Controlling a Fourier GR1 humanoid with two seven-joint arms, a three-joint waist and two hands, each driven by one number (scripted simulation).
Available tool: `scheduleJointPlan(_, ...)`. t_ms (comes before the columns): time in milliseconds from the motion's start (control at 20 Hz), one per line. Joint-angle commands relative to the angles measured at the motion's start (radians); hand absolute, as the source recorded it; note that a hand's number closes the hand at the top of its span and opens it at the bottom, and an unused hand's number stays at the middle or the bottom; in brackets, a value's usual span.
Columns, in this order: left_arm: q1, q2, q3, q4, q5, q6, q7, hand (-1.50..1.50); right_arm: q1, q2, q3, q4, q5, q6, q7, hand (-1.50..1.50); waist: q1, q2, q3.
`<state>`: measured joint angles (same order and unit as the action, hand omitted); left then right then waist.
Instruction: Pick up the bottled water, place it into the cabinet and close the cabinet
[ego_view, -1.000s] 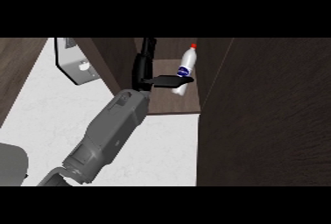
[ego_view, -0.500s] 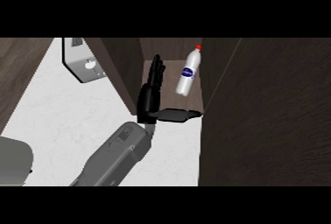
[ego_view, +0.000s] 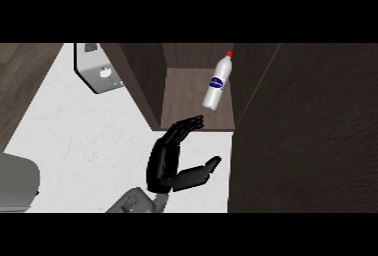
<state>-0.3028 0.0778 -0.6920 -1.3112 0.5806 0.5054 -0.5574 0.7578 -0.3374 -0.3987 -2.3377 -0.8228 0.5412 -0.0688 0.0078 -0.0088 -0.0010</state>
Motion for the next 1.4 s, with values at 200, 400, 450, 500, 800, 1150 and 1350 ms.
scheduleJointPlan(200,0.213,0.179,-0.069,-0.265,-0.027,-0.051,0.015,1.5,0.027,-0.033,0.048,-0.195,0.062,0.025,0.091,1.5,0.001,0.003,-0.001)
scheduleJointPlan(400,0.287,0.31,-0.027,-0.397,-0.016,-0.075,0.042,1.5,0.02,-0.059,0.034,-0.174,0.04,0.033,0.105,1.5,0.003,0.004,-0.001)
scheduleJointPlan(450,0.332,0.359,-0.008,-0.435,0.008,-0.107,0.03,1.5,0.04,-0.079,0.012,-0.182,0.015,0.069,0.093,1.5,0.002,0.001,-0.001)
scheduleJointPlan(500,0.346,0.356,-0.021,-0.428,-0.004,-0.1,0.027,1.5,0.047,-0.077,0.044,-0.18,0.073,0.128,0.089,1.5,-0.004,0.0,-0.001)
scheduleJointPlan(800,0.382,0.521,0.134,-0.523,0.078,-0.168,0.057,1.5,0.077,-0.09,0.11,-0.243,0.08,0.23,0.088,1.5,-0.017,-0.005,-0.001)
scheduleJointPlan(1150,0.516,0.598,0.215,-0.587,0.172,-0.268,0.002,-1.5,0.056,-0.075,0.146,-0.315,0.119,0.242,0.077,1.5,-0.018,-0.01,-0.005)
scheduleJointPlan(1350,0.555,0.658,0.293,-0.597,0.193,-0.299,-0.025,-1.5,0.045,-0.089,0.229,-0.346,0.119,0.224,0.111,1.5,0.0,-0.008,-0.009)
